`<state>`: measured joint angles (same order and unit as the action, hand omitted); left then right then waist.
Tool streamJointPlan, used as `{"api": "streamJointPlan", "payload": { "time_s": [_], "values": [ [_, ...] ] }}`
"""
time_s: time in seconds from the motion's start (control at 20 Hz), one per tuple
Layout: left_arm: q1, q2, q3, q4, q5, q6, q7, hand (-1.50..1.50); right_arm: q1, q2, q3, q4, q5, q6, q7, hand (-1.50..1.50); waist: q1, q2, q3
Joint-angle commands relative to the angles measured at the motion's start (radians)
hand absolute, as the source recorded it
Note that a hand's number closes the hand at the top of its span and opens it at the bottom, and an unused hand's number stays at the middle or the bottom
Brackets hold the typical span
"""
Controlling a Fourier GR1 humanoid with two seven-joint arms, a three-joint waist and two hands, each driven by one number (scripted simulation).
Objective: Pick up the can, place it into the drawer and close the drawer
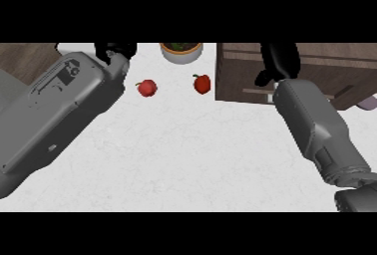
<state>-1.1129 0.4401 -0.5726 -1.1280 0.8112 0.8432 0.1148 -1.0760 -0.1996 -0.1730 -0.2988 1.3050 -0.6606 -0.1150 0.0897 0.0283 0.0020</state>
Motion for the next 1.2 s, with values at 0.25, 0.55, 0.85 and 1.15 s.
{"api": "streamJointPlan", "payload": {
  "time_s": [0.25, 0.55, 0.85, 1.15],
  "values": [
    [0.032, 0.004, 0.0, -0.054, -0.013, 0.009, 0.026, -1.5, -0.131, -0.051, -0.029, 0.082, 0.007, 0.008, 0.055, -1.5, 0.033, 0.014, 0.0],
    [0.048, 0.039, 0.013, -0.092, -0.008, -0.014, 0.048, -1.5, -0.153, -0.02, -0.139, 0.094, -0.139, 0.124, -0.16, -1.5, 0.032, 0.01, 0.003],
    [0.043, 0.061, 0.016, -0.111, -0.01, -0.015, 0.071, -1.5, -0.161, 0.026, -0.356, 0.095, -0.366, 0.227, -0.238, -1.5, 0.028, 0.004, 0.006],
    [0.091, 0.072, 0.004, -0.167, -0.017, -0.014, 0.084, -1.5, -0.174, -0.02, -0.429, 0.095, -0.436, 0.299, -0.318, -1.5, 0.025, 0.003, 0.002]
  ]
}}
